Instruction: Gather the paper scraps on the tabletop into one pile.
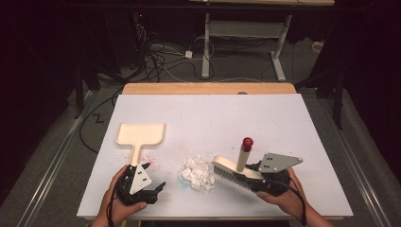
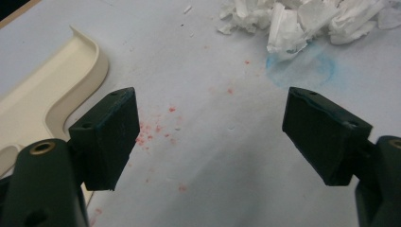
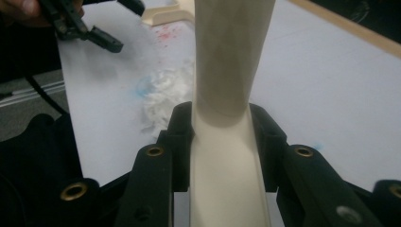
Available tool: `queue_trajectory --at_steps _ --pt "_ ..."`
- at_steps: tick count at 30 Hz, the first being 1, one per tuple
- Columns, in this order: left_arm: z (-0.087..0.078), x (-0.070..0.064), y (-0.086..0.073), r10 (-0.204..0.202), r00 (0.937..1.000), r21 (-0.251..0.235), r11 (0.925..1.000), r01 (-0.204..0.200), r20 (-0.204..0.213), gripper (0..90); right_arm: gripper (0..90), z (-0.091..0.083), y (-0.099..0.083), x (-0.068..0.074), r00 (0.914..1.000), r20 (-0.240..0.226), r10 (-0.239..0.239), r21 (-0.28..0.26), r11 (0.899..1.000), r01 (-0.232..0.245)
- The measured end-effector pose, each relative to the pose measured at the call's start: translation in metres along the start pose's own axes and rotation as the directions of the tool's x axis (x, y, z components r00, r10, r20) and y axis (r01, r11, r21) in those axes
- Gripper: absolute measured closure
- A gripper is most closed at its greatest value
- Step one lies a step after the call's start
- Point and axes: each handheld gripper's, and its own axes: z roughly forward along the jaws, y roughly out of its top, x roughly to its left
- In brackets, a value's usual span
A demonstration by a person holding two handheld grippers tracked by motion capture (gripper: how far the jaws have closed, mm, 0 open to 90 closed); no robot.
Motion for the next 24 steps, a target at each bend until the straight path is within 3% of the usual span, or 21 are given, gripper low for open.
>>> queue_trajectory --at_steps 3,7,12,14,17,20,24 --pt "0.000 0.000 0.000 -0.002 1.0000 -0.001 1.0000 0.002 0.000 18.9 67.5 -0.019 -0.004 -0.011 0.9996 0.016 0.022 -0.005 1.000 -0.022" --pt "0.001 0.000 0.002 0.001 1.0000 -0.001 1.0000 -0.001 0.003 19.0 67.4 -0.043 -0.013 -0.025 0.9991 0.028 0.031 0.065 0.997 -0.033" --pt "0.003 -0.002 0.003 0.011 0.9999 0.009 0.9999 -0.011 0.008 19.0 67.5 -0.062 -0.025 -0.046 0.9932 -0.010 0.116 0.190 0.975 -0.112" --pt "0.003 -0.002 0.003 0.009 0.9999 0.008 0.9999 -0.009 0.011 19.0 67.5 -0.064 -0.030 -0.053 0.9874 -0.052 0.149 0.238 0.962 -0.133" --pt "0.004 -0.002 0.003 0.010 0.9999 0.013 0.9999 -0.010 0.014 18.9 67.4 -0.058 -0.034 -0.062 0.9813 -0.081 0.174 0.276 0.950 -0.146" --pt "0.007 -0.003 0.005 0.019 0.9996 0.022 0.9996 -0.020 0.019 18.9 67.4 -0.051 -0.035 -0.071 0.9763 -0.088 0.198 0.294 0.942 -0.165" --pt "0.010 -0.005 0.007 0.030 0.9992 0.029 0.9991 -0.031 0.028 19.0 66.0 -0.036 -0.034 -0.089 0.9742 -0.043 0.221 0.306 0.931 -0.198"
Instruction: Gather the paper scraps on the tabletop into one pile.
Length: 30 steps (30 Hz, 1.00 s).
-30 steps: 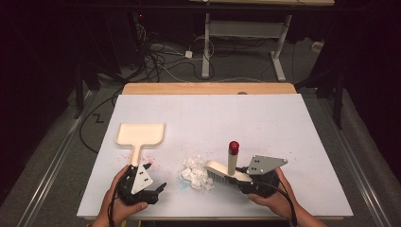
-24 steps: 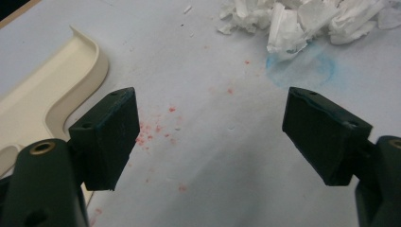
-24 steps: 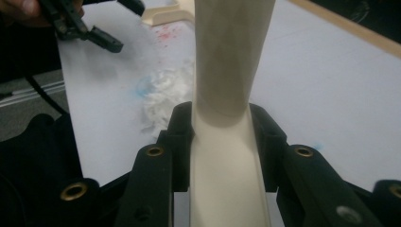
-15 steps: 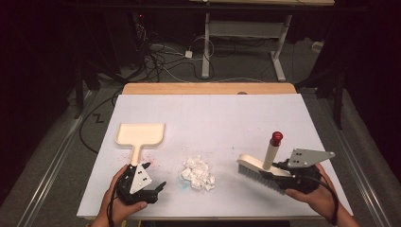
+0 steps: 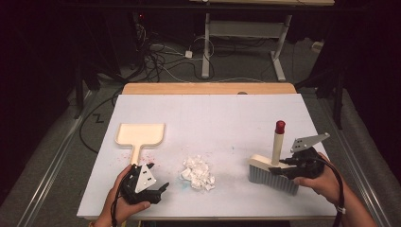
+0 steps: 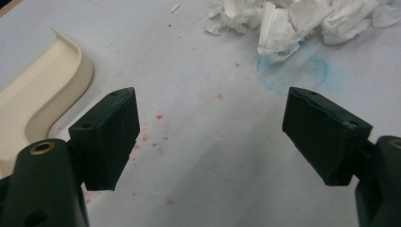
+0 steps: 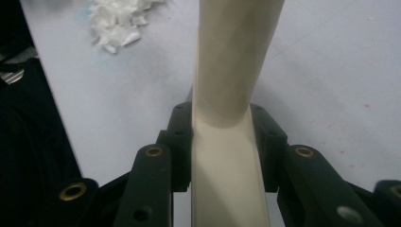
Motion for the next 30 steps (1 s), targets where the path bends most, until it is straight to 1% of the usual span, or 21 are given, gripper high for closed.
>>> queue_trajectory --at_steps 2,4,5,7,8,9,11,12,14,15,16,17,18,19,20,22,23,25,26,28,30 --pt "0.001 0.000 0.000 0.001 1.0000 0.004 1.0000 -0.001 0.002 18.9 62.9 0.004 0.004 -0.007 0.9999 0.015 0.002 0.011 1.000 -0.002" --pt "0.002 0.000 0.000 0.002 1.0000 0.009 1.0000 -0.002 0.001 18.9 57.2 0.008 0.011 -0.012 0.9981 0.061 -0.007 0.021 1.000 0.006" --pt "0.002 0.000 0.000 0.003 1.0000 0.011 0.9999 -0.003 0.001 18.9 53.6 0.010 0.015 -0.014 0.9945 0.103 -0.022 0.029 0.999 0.019" --pt "0.002 0.000 0.000 0.000 1.0000 0.008 1.0000 0.000 0.001 18.9 45.7 0.014 0.021 -0.017 0.9827 0.179 -0.048 0.066 0.997 0.037" --pt "0.001 0.001 0.000 0.000 1.0000 0.008 1.0000 0.000 0.000 18.9 43.7 0.014 0.022 -0.020 0.9786 0.202 -0.040 0.066 0.997 0.027" --pt "0.001 0.001 -0.001 0.000 1.0000 0.005 1.0000 0.000 -0.003 18.9 42.9 0.014 0.023 -0.023 0.9752 0.219 -0.034 0.058 0.998 0.022" --pt "0.000 0.002 -0.001 -0.007 0.9999 -0.001 1.0000 0.007 -0.009 18.9 42.8 0.012 0.020 -0.026 0.9773 0.210 -0.029 0.006 1.000 0.029" --pt "-0.001 0.002 -0.001 -0.014 0.9998 -0.004 0.9999 0.014 -0.012 18.9 47.0 0.010 0.018 -0.025 0.9721 0.233 -0.030 -0.034 0.999 0.039" --pt "-0.002 0.003 -0.002 -0.023 0.9995 -0.015 0.9996 0.023 -0.020 18.8 42.9 0.006 0.015 -0.021 0.9422 0.330 -0.058 -0.064 0.994 0.084" --pt "-0.002 0.003 -0.002 -0.027 0.9993 -0.020 0.9995 0.026 -0.025 18.6 41.8 0.003 0.012 -0.017 0.9263 0.371 -0.063 -0.115 0.987 0.113" --pt "-0.003 0.002 -0.002 -0.028 0.9992 -0.025 0.9993 0.027 -0.030 18.6 40.9 0.001 0.010 -0.015 0.9312 0.361 -0.054 -0.156 0.981 0.117" --pt "-0.005 0.002 -0.002 -0.028 0.9991 -0.029 0.9992 0.027 -0.033 18.5 36.4 -0.002 0.006 -0.012 0.9350 0.352 -0.042 -0.204 0.971 0.121" --pt "-0.006 0.002 -0.002 -0.030 0.9987 -0.036 0.9990 0.028 -0.041 18.4 32.5 -0.003 0.001 -0.008 0.9279 0.371 -0.036 -0.244 0.960 0.135" --pt "-0.007 0.003 -0.002 -0.032 0.9984 -0.042 0.9987 0.030 -0.046 18.2 31.7 -0.003 -0.003 -0.003 0.9148 0.403 -0.028 -0.272 0.951 0.149" --pt "-0.008 0.003 -0.003 -0.042 0.9980 -0.050 0.9980 0.040 -0.047 18.0 30.3 -0.003 -0.009 0.001 0.9046 0.426 -0.026 -0.289 0.943 0.163" --pt "-0.009 0.004 -0.004 -0.051 0.9971 -0.055 0.9973 0.048 -0.056 17.4 26.6 -0.003 -0.020 0.010 0.8975 0.441 -0.012 -0.329 0.928 0.174" --pt "-0.009 0.004 -0.005 -0.050 0.9970 -0.054 0.9975 0.046 -0.059 16.9 25.1 -0.002 -0.024 0.014 0.8889 0.458 -0.012 -0.333 0.925 0.184" --pt "-0.009 0.004 -0.005 -0.047 0.9969 -0.052 0.9977 0.043 -0.063 16.9 24.1 -0.002 -0.031 0.022 0.8633 0.505 0.001 -0.341 0.919 0.199" --pt "-0.009 0.003 -0.005 -0.041 0.9968 -0.050 0.9980 0.038 -0.068 16.9 23.5 -0.003 -0.035 0.026 0.8543 0.520 0.007 -0.350 0.914 0.206" --pt "-0.010 0.001 -0.005 -0.025 0.9970 -0.046 0.9987 0.022 -0.073 16.9 22.2 -0.006 -0.043 0.031 0.8560 0.516 0.023 -0.374 0.905 0.201" --pt "-0.009 -0.001 -0.004 -0.014 0.9970 -0.039 0.9992 0.011 -0.077 16.9 21.6 -0.008 -0.048 0.035 0.8407 0.541 0.027 -0.367 0.907 0.207"
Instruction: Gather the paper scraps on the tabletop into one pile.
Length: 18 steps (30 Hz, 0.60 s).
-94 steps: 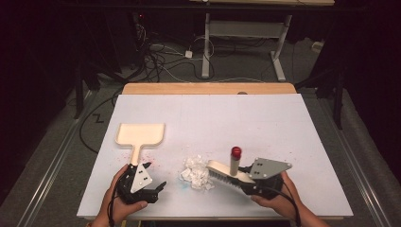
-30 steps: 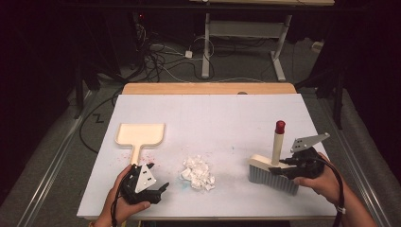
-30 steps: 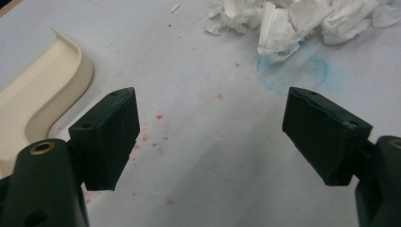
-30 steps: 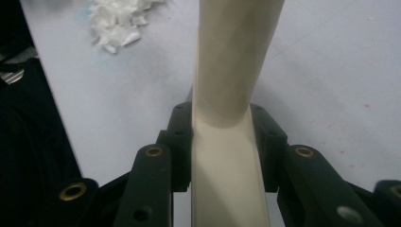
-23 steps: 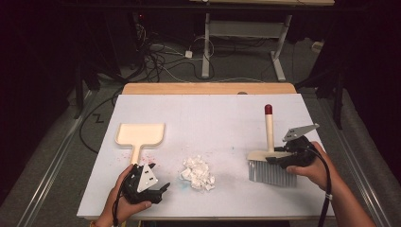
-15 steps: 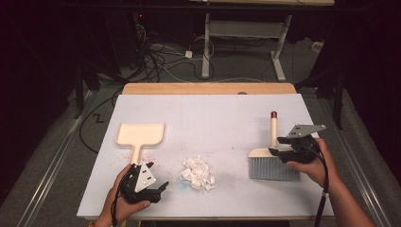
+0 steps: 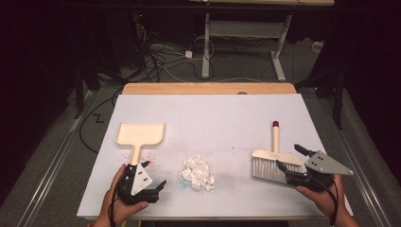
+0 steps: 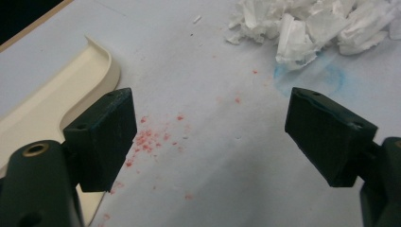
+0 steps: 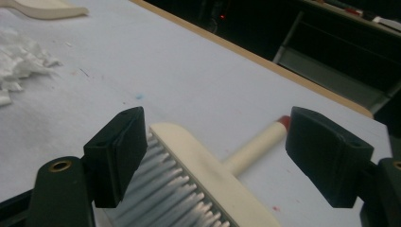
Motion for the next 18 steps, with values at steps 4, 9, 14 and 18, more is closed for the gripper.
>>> queue_trajectory --at_steps 4,9,14,18 --pt "0.0019 -0.0020 0.0003 0.010 0.9999 0.010 0.9999 -0.010 -0.001 16.9 20.9 -0.0047 -0.0058 0.0025 0.9996 0.016 0.023 0.002 1.000 -0.023" --pt "0.0020 -0.0031 -0.0001 0.016 0.9999 0.014 0.9998 -0.016 0.000 16.9 22.2 -0.0091 -0.0025 0.0033 0.9987 0.046 0.024 -0.065 0.998 -0.021" --pt "0.0009 -0.0029 -0.0012 0.013 0.9999 0.014 0.9998 -0.013 -0.004 16.9 22.2 -0.0090 -0.0001 0.0045 0.9986 0.052 0.010 -0.061 0.998 -0.007" --pt "0.0001 -0.0027 -0.0018 0.015 0.9999 0.016 0.9998 -0.015 -0.004 16.9 22.0 -0.0085 0.0002 0.0044 0.9987 0.051 0.010 -0.060 0.998 -0.007"
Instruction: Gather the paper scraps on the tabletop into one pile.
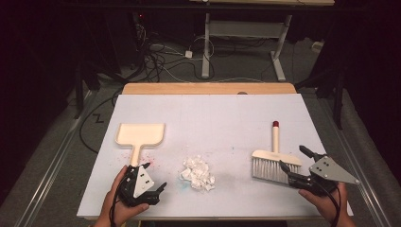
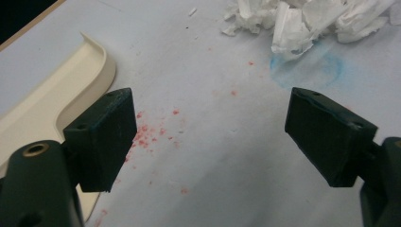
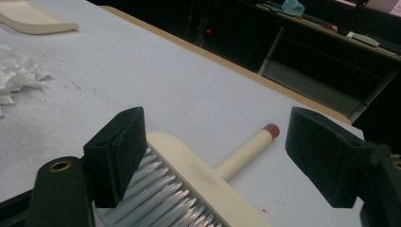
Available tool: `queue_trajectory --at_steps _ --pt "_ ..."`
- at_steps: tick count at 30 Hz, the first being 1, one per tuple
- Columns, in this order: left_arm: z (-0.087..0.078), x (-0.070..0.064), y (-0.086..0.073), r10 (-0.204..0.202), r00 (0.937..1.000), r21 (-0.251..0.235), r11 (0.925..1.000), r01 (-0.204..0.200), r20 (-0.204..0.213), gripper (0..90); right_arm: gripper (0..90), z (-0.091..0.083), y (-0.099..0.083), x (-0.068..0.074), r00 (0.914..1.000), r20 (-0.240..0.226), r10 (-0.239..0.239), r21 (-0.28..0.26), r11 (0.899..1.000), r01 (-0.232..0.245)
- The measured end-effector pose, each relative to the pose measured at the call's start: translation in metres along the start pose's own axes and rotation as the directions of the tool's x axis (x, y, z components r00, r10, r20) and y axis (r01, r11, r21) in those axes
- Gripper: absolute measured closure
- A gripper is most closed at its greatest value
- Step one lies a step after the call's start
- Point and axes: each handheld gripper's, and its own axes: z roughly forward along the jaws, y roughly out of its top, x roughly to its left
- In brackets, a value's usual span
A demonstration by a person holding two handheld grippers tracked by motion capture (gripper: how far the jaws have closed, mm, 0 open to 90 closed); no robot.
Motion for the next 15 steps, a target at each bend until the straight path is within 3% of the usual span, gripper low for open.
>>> queue_trajectory --at_steps 15 --pt "0.0024 0.0021 0.0024 -0.008 1.0000 0.000 1.0000 0.008 -0.003 16.9 21.6 0.0032 -0.0006 0.0014 0.9999 -0.014 -0.007 0.014 1.000 0.007"
